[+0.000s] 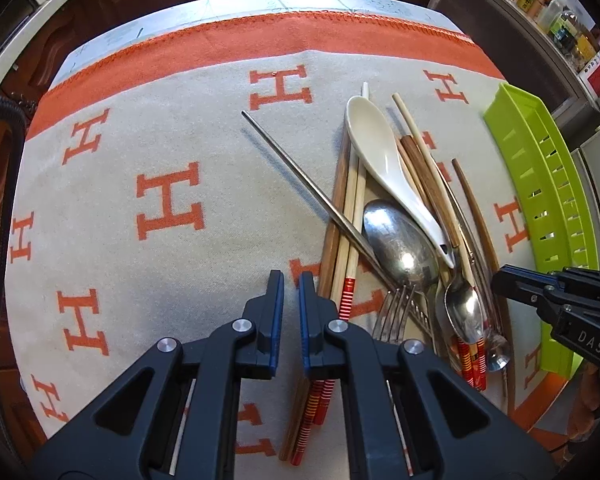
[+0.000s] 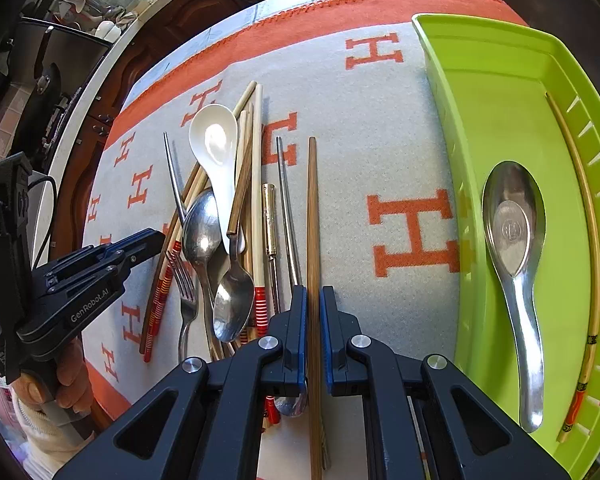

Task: Organize utensils

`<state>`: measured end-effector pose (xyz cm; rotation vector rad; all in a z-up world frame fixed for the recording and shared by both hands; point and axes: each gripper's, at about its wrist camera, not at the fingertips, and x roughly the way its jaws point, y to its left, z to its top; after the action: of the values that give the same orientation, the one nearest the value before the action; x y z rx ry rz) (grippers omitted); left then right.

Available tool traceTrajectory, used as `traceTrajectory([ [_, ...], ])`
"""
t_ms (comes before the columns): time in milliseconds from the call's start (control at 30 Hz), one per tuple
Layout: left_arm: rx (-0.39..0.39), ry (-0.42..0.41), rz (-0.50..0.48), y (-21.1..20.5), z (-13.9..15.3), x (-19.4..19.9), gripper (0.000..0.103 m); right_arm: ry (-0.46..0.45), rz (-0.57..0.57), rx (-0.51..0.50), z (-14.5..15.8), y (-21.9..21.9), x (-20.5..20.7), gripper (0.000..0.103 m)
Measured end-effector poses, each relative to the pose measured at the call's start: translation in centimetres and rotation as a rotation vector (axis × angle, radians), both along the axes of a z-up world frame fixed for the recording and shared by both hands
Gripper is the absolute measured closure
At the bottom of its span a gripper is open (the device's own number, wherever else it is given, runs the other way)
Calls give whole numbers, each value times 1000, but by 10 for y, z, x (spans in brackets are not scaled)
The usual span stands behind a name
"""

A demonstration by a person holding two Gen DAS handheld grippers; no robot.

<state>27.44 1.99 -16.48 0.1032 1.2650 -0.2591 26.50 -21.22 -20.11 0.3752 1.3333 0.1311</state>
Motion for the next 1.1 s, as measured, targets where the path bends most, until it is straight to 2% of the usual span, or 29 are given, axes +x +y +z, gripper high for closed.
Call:
traceTrajectory([
  [200, 22, -39, -1, -7, 0, -2, 99, -7, -2, -1, 0, 0, 1, 97],
  [367, 6, -45, 8, -2, 1, -7, 103, -9, -4, 0, -1, 0, 2, 97],
  [467, -42, -26, 22, 7, 1, -5, 103, -8, -6, 6, -2, 0, 1, 97],
  [567, -128, -4, 39, 18, 3, -5, 103, -12, -8, 12, -1, -2, 0, 97],
  [700, -187, -6, 27, 26, 7, -11, 103, -18, -8, 16, 1, -3, -3, 97],
  [933, -211, -25, -21, 26, 10, -22, 103, -20, -1, 13, 2, -2, -8, 97],
  [1100, -152, -53, -76, 14, 8, -28, 103, -22, 0, 12, 2, -1, -9, 97],
])
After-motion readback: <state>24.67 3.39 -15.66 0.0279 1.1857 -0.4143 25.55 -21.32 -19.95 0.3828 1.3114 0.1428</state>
